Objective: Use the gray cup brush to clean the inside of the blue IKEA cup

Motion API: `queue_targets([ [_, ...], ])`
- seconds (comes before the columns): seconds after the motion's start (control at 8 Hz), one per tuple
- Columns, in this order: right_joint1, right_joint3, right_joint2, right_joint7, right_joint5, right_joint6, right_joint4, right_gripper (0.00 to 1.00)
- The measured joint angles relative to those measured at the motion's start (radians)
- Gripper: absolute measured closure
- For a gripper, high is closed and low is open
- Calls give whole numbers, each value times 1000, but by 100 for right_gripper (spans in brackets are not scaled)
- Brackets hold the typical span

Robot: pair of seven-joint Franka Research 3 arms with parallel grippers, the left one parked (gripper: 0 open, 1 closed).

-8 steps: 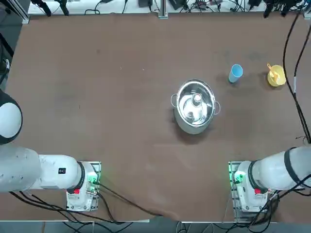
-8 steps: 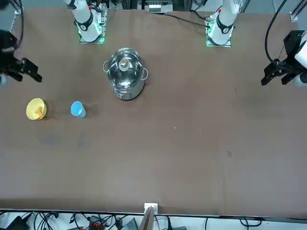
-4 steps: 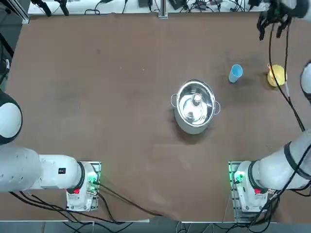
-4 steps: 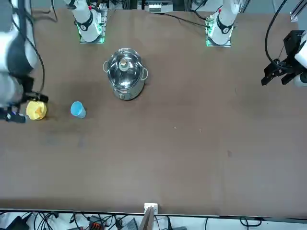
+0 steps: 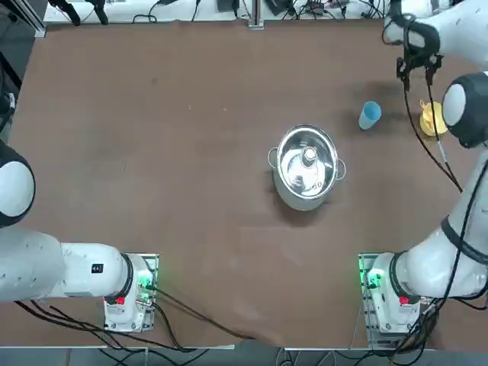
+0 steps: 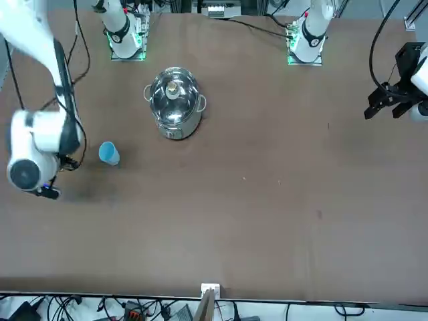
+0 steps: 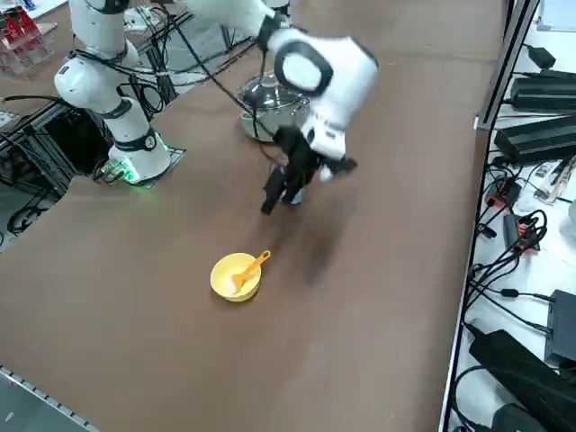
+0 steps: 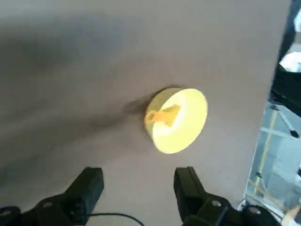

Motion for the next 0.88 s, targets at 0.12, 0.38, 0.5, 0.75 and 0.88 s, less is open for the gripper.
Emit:
queue_targets([
  [0.12,-15,-1,27,41,-21,17,3,13],
  [0.38,-44,-4,66,119,-50,42,8,27],
  [0.5,-47,-4,86,182,-80,55,8,30],
  [0.75,-41,-3,132,303,-120,87,9,33],
  [0.88,-40,-3,150,339,-141,95,10,35],
])
